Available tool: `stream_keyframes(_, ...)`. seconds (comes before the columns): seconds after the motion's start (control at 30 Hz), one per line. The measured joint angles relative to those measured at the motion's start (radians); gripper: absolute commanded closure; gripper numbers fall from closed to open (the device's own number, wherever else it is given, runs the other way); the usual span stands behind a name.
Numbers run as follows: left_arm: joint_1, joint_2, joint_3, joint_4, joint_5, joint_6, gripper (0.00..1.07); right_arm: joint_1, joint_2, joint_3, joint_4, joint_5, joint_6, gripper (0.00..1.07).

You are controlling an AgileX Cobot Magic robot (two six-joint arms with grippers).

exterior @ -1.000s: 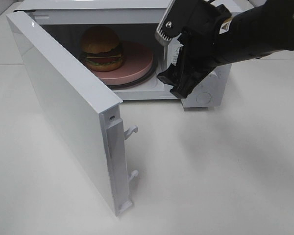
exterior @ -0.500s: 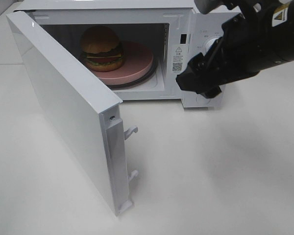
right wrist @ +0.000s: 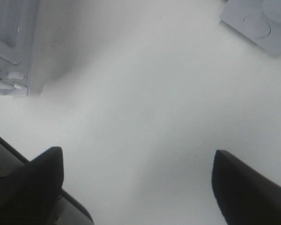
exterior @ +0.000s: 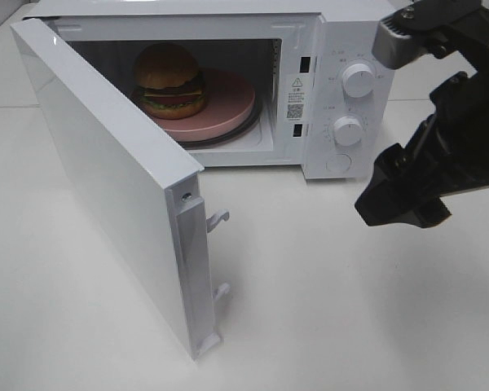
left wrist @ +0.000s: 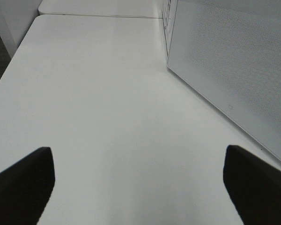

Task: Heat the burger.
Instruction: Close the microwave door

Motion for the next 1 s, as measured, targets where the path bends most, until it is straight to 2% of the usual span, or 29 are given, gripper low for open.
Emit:
stream_keyframes(0.17,0.0,0.0,0.0,0.0,0.0,0.0,0.17,0.0,-0.047,0.005,-0.005,0.063,0.031,0.31)
stream_keyframes(0.37,0.0,0.0,0.0,0.0,0.0,0.0,0.17,-0.001,-0.195,0.106,-0.056,0.085,0.102,0.31)
stream_keyframes(0.53,0.0,0.0,0.0,0.0,0.0,0.0,0.17,-0.061,-0.272,0.163,-0.066,0.098,0.137,0.31)
stream_keyframes(0.6,0.0,0.0,0.0,0.0,0.0,0.0,0.17,-0.167,-0.36,0.205,-0.076,0.101,0.161,0.31)
stream_keyframes(0.73,0.0,0.0,0.0,0.0,0.0,0.0,0.17,-0.225,-0.442,0.223,-0.08,0.101,0.176,0.31)
stream_keyframes(1.0,0.0,0.0,0.0,0.0,0.0,0.0,0.17,-0.417,-0.728,0.297,-0.081,0.098,0.179,0.31)
